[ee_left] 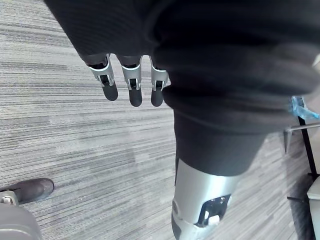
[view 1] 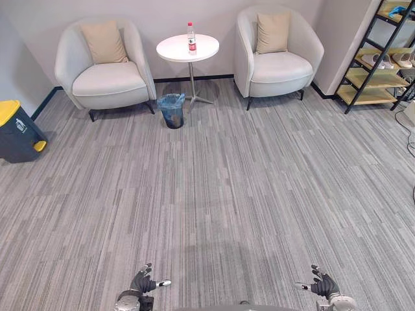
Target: Gather rubbish on tea table into small bin, then transfer packed bag to large trash can.
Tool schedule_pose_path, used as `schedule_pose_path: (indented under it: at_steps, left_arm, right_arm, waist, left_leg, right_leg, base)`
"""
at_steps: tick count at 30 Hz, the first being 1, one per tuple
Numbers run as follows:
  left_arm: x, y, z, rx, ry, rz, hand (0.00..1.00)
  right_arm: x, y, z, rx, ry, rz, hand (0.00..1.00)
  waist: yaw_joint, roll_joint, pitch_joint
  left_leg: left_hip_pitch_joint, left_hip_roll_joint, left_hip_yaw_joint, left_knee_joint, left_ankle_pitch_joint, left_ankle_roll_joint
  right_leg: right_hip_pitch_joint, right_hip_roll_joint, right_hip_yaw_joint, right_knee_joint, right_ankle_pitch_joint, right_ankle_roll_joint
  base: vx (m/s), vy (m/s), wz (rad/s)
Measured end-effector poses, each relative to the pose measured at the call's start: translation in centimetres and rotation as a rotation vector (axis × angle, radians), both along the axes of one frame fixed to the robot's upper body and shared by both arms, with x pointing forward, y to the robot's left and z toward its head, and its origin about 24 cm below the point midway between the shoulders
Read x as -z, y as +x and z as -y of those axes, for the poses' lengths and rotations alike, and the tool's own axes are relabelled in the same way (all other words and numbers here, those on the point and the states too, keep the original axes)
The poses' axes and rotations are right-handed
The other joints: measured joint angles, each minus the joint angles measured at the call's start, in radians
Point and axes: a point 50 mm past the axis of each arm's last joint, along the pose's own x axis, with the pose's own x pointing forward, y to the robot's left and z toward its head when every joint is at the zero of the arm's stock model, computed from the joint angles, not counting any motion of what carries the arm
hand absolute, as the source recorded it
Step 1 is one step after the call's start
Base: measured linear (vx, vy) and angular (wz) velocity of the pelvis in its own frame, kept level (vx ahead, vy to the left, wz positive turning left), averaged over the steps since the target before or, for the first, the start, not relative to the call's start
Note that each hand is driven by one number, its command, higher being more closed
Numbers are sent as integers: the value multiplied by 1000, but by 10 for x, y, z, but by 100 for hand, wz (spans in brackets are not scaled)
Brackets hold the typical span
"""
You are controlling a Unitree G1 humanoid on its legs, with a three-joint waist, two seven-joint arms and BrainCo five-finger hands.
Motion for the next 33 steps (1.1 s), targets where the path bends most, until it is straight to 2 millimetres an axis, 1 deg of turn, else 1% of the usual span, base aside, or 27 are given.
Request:
schedule_pose_path:
  at_steps: [4, 10, 18, 25, 33]
  left_arm:
    - [0, -1, 1, -1, -2, -3, 0]
    - [1, -4, 0, -4, -1, -9, 0]
    - [1, -2, 1, -4, -1, -4, 0]
    - [1, -1, 4, 1, -5, -4, 0]
    - [2, -1, 6, 12, -8, -8, 0]
  right_arm:
    - [0, -1, 0, 1, 1, -2, 0]
    - [1, -3, 0, 33, 18, 3, 0]
    - [1, 0, -3, 60, 41, 20, 0]
    - [3, 4, -11, 56, 63, 27, 0]
    - [4, 4, -14, 56, 71, 26, 0]
  waist:
    - [0, 1, 0]
    - [0, 1, 0]
    - [0, 0, 0]
    - [0, -8, -3]
    - [0, -15, -2]
  left_leg:
    - [-2, 3, 3, -14, 1, 0]
    - [-8, 3, 4, -26, 3, -1]
    - [-2, 4, 3, -33, 13, 1]
    - [4, 3, 1, -33, 13, 0]
    - [-4, 4, 18, -50, 13, 1]
  right_leg:
    - [5, 3, -9, -30, 26, -3]
    - [5, 4, -10, -48, 37, -5]
    - [7, 6, -14, -51, 37, -5]
    - [20, 5, -17, -65, 41, -1]
    - [2, 7, -8, -81, 48, -3]
  base:
    - [-85, -7, -1]
    - [-52, -6, 0]
    - [22, -2, 0]
    - [-21, -4, 1]
    - [-33, -8, -5]
